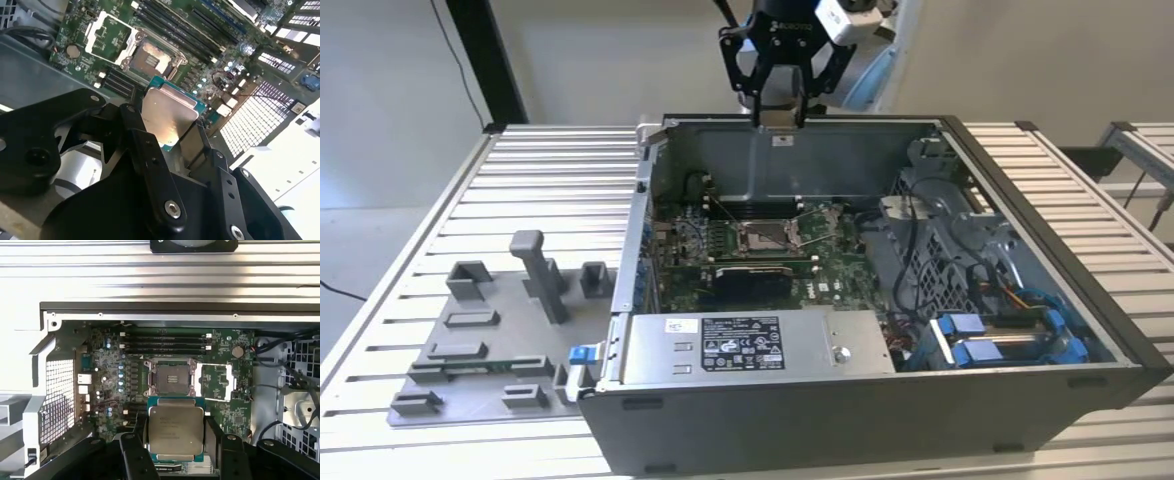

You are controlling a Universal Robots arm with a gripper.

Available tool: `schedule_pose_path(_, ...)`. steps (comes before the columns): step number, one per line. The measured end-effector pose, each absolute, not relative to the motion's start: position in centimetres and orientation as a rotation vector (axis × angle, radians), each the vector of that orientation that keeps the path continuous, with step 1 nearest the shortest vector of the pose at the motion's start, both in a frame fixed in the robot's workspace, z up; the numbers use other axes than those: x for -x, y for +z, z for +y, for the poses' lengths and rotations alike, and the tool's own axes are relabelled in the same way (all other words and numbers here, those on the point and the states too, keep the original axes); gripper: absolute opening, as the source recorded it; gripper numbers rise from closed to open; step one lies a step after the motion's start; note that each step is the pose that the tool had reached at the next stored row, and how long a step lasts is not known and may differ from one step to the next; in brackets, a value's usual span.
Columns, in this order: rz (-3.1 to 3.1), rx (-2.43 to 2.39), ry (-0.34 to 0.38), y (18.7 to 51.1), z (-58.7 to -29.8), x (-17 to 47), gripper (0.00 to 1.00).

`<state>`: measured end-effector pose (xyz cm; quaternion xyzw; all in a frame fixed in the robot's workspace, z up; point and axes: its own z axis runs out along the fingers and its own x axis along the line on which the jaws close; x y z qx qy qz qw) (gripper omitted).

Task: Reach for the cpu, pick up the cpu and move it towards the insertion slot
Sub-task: 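Pick up the cpu and move it towards the insertion slot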

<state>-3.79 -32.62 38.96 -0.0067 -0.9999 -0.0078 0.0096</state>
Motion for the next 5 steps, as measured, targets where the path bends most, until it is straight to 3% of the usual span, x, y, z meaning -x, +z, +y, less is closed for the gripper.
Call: schedule_pose_path(5,-3.122,0.021,-0.025,38.96,-32.58,3.8,0.0)
